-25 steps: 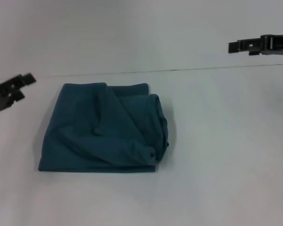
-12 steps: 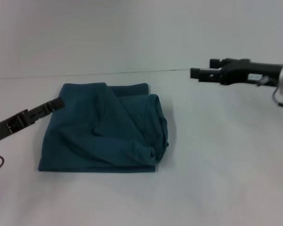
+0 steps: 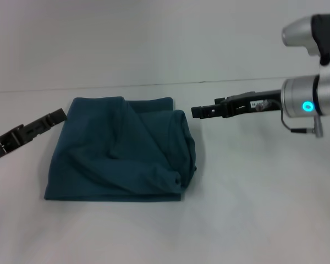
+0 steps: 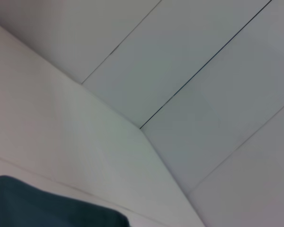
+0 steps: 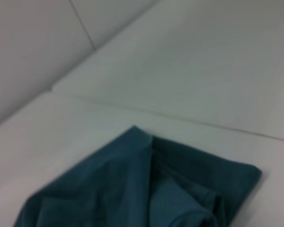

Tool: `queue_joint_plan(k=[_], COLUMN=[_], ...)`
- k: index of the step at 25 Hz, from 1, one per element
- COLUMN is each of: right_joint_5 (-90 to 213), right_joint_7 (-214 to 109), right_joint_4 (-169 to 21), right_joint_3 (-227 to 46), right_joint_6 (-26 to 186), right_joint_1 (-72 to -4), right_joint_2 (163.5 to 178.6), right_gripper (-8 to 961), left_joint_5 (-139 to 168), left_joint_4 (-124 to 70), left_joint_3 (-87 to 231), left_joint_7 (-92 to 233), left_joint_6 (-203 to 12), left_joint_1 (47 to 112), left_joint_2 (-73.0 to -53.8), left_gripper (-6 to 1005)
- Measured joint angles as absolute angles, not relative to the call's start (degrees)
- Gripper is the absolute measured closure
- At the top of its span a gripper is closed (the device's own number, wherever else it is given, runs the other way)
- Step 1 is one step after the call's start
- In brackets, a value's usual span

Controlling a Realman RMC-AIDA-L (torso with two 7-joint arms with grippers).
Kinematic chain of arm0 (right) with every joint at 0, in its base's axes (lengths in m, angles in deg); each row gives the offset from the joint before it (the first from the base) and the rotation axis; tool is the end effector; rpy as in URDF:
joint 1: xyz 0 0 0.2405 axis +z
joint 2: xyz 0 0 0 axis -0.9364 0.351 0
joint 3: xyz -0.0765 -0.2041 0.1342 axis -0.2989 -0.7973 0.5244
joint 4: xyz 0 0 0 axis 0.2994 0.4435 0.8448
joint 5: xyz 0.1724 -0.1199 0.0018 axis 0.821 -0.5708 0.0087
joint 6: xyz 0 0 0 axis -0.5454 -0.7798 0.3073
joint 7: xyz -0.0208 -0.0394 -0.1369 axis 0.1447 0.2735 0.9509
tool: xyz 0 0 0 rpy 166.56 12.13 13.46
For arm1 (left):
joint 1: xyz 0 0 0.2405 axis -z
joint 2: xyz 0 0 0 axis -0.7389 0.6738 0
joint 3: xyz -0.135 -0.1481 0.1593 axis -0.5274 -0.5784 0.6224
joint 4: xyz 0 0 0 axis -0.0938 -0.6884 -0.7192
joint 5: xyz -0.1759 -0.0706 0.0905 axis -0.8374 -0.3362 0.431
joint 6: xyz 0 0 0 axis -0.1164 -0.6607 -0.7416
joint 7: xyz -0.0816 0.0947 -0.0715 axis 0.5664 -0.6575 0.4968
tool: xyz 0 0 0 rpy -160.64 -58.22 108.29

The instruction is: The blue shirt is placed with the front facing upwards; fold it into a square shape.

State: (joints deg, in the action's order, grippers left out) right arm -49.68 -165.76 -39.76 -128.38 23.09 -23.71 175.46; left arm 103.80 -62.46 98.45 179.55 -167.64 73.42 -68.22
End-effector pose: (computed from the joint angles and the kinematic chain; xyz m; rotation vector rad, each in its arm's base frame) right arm 0.2119 0.4335 0.0042 -2.4509 1.0838 0.4040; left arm -0.2941 0.3433 0.0373 -2.0718 -1.4076 -1.1135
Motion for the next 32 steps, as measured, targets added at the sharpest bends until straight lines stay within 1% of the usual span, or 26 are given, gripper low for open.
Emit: queue_joint_plan(k=[2,4,5,9,11,13,15,17,23,28,32], right_joint_5=[-52.69,-56.38,-58.37,-64.79,-67.50,-71.36,-74.91,-77.10,-76.23,-74.03,-73.58], right_joint_7=[-170.84,-177.41,-181.52,-194.57,-198.08,-200.70,-202.31,-203.43,-204.42,-203.92,-203.68], right_joint_4=[-35.49,-30.58,-29.35,-30.93,-32.92,-34.64,-36.69,-38.72,-43.60,-48.59,-51.89], right_joint_3=[-130.58,-132.34,-132.78,-133.69,-133.75,-133.79,-133.82,-133.84,-133.51,-133.77,-133.82], right_joint_6=[21.52,19.75,18.94,16.10,15.70,15.67,16.02,16.87,22.74,29.87,33.70], right_joint_1=[-23.53,-22.94,-22.10,-16.26,-13.33,-10.73,-8.70,-7.24,-6.53,-6.00,-4.98], right_joint_2=[175.35,174.77,174.08,170.39,169.70,170.10,170.91,171.54,173.22,174.70,175.55], right_gripper=[18,18,18,18,18,18,18,18,19,19,19], left_joint_5=[103.13,102.63,102.40,100.93,100.43,99.88,99.78,99.55,98.23,97.47,96.69], left_joint_4=[-62.52,-62.53,-62.54,-62.69,-62.73,-62.73,-62.73,-62.77,-62.80,-62.80,-62.80], left_joint_3=[98.43,98.42,98.41,98.39,98.37,98.31,98.31,98.30,98.31,98.32,98.29], left_joint_7=[179.55,179.55,179.55,179.55,179.55,179.86,180.03,181.54,182.01,181.71,181.50], left_joint_6=[-167.99,-168.46,-168.73,-170.22,-170.63,-170.85,-170.90,-171.22,-172.04,-172.25,-172.65], left_joint_1=[73.38,73.33,73.32,73.30,73.29,73.19,73.16,73.00,72.50,72.42,72.41], left_joint_2=[-68.21,-68.21,-68.22,-68.43,-68.49,-68.49,-68.48,-67.90,-67.48,-67.76,-67.88], left_gripper=[50,50,50,50,50,50,50,50,50,50,50])
